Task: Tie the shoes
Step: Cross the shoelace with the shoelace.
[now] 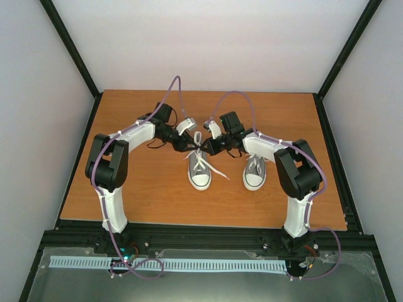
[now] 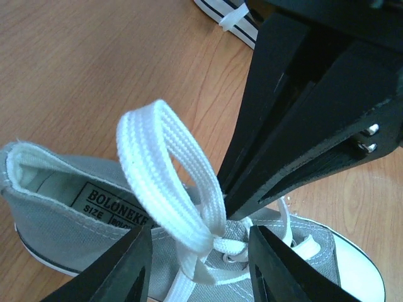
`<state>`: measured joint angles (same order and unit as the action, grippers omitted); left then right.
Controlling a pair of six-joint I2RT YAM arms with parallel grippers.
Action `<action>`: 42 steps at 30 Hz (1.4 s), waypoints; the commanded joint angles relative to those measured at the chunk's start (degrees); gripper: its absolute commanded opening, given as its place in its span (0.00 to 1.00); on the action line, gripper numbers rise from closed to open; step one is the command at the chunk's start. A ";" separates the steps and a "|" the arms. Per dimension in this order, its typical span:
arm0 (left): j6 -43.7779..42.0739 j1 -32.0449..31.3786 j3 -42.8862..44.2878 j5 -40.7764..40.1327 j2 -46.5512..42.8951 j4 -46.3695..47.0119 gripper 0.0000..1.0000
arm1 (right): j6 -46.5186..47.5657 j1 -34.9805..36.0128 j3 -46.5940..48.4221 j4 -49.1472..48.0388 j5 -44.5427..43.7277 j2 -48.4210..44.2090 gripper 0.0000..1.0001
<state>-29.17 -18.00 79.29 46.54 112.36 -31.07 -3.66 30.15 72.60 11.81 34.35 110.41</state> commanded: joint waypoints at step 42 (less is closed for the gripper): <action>-38.60 8.30 7.72 1.75 -6.37 -14.40 0.54 | 4.05 0.43 0.22 2.69 0.59 -3.39 0.03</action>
<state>-48.73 -9.45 85.78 47.16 110.39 -41.69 -0.78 30.57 71.42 14.44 33.56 106.94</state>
